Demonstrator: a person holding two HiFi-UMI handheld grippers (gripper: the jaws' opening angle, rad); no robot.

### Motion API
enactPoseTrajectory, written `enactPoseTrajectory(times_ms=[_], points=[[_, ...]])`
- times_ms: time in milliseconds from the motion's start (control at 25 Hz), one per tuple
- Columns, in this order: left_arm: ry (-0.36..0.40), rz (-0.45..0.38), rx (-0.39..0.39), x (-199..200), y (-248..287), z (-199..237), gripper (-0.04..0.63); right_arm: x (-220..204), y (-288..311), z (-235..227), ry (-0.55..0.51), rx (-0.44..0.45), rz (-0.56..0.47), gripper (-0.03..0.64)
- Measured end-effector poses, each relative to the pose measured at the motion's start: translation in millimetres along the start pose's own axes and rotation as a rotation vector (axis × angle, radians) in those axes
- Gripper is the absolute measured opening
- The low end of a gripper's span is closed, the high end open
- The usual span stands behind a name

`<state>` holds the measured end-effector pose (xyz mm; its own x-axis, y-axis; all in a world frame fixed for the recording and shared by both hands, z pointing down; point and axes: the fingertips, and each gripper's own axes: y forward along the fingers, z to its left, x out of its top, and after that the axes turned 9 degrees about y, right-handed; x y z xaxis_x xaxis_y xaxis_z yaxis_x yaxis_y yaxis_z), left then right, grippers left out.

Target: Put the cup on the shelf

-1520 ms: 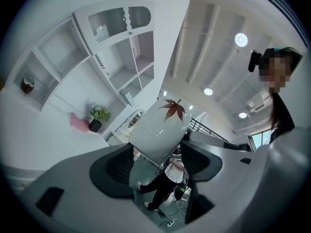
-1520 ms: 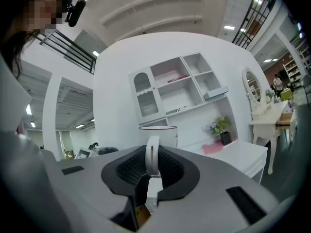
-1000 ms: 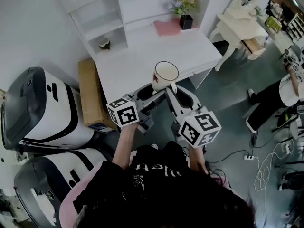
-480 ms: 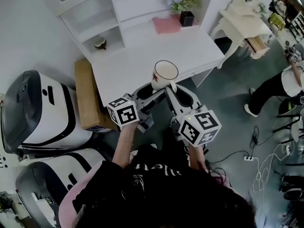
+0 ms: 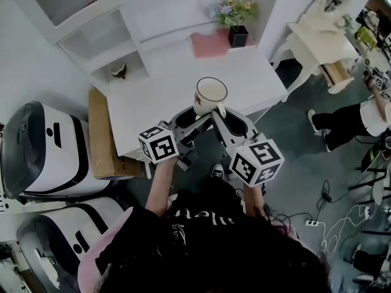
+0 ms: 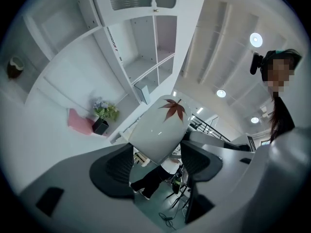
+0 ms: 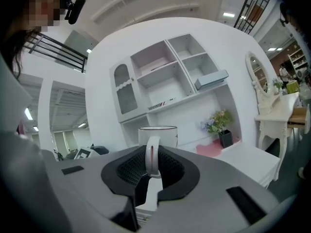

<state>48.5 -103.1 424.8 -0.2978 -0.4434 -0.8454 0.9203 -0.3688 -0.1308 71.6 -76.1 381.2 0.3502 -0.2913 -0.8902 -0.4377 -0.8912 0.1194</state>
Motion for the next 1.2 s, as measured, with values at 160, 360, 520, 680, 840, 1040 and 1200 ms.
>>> enactPoseTrajectory(times_ms=[160, 360, 520, 680, 840, 1040, 1200], points=[[0.009, -0.013, 0.035, 6.9, 44.0, 13.3, 0.309, 26.0, 11.2, -38.9, 0.000, 0.036, 0.012, 0.086], [0.014, -0.031, 0.075, 9.7, 81.9, 27.1, 0.309, 45.1, 21.9, -74.9, -0.002, 0.075, 0.030, 0.086], [0.014, -0.035, 0.099, 9.1, 103.0, 33.3, 0.310, 54.7, 25.8, -95.4, 0.002, 0.096, 0.040, 0.085], [0.020, -0.034, 0.107, 12.3, 113.4, 35.9, 0.310, 61.9, 28.3, -103.8, 0.006, 0.107, 0.035, 0.086], [0.028, -0.032, 0.116, 17.1, 117.1, 38.8, 0.308, 66.7, 32.6, -106.2, 0.008, 0.119, 0.031, 0.086], [0.023, -0.035, 0.127, 25.6, 122.6, 49.7, 0.308, 72.5, 46.2, -110.7, 0.010, 0.128, 0.036, 0.086], [0.035, -0.038, 0.128, 42.3, 128.7, 66.0, 0.308, 83.8, 67.3, -113.0, -0.002, 0.138, 0.032, 0.086]])
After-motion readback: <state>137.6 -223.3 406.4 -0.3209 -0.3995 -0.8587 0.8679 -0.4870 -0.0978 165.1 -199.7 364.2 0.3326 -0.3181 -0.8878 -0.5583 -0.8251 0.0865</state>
